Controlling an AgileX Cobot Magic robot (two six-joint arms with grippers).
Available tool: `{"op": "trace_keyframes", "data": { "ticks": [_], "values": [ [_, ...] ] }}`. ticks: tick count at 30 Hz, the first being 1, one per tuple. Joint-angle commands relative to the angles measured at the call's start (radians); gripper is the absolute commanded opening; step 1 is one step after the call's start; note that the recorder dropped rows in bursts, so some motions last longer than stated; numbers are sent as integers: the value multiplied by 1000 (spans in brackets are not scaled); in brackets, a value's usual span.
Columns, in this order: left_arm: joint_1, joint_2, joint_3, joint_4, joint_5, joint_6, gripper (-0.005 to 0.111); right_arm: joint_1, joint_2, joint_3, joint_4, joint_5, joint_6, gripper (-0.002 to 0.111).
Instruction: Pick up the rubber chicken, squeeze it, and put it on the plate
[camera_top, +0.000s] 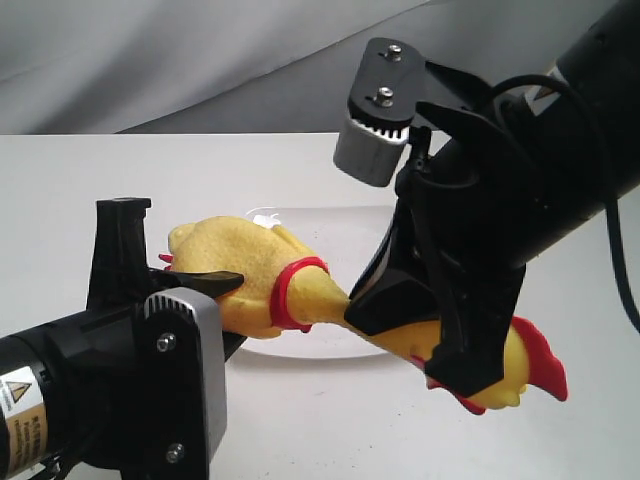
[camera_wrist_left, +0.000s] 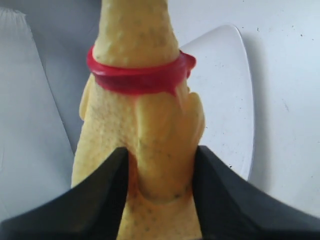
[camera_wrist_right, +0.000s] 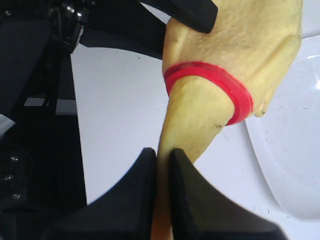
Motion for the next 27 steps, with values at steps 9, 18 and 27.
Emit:
{"op": "trace_keyframes", "data": {
  "ticks": [9,18,27],
  "values": [
    [-5,3,-4,-16,17,-11,50,-2,-13,2,24,7,-18,0],
    [-5,3,-4,-11,42,-115,83,-2,-13,2,5,-14,2,0],
    [-5,3,-4,-16,-35,-110,0,-2,-13,2,-60,-49,61,0]
  ]
}}
